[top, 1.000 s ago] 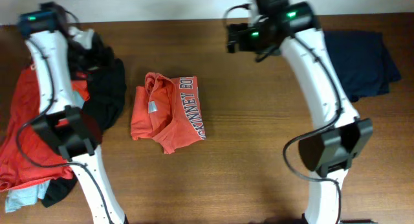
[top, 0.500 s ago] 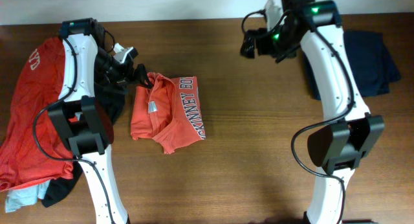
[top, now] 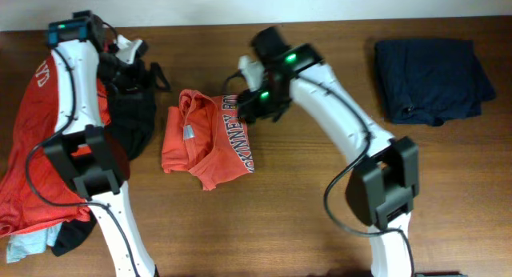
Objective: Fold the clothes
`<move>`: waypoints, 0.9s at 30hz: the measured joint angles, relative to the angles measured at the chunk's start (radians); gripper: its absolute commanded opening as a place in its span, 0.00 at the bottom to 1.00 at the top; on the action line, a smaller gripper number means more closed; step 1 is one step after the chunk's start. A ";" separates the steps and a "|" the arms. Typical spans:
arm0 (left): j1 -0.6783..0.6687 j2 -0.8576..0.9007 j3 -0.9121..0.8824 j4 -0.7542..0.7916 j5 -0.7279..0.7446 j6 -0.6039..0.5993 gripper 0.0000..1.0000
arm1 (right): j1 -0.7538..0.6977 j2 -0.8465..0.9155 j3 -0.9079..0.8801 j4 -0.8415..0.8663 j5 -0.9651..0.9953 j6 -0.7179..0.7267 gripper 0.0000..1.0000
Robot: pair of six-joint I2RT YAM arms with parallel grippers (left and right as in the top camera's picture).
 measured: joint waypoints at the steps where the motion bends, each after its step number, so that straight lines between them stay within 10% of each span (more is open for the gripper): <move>1: 0.008 -0.001 0.001 0.010 0.000 -0.005 0.99 | 0.026 0.001 0.000 0.010 0.016 0.014 0.63; 27: 0.061 -0.002 0.001 0.064 -0.016 -0.031 0.99 | 0.184 0.148 0.000 0.252 0.198 0.229 0.46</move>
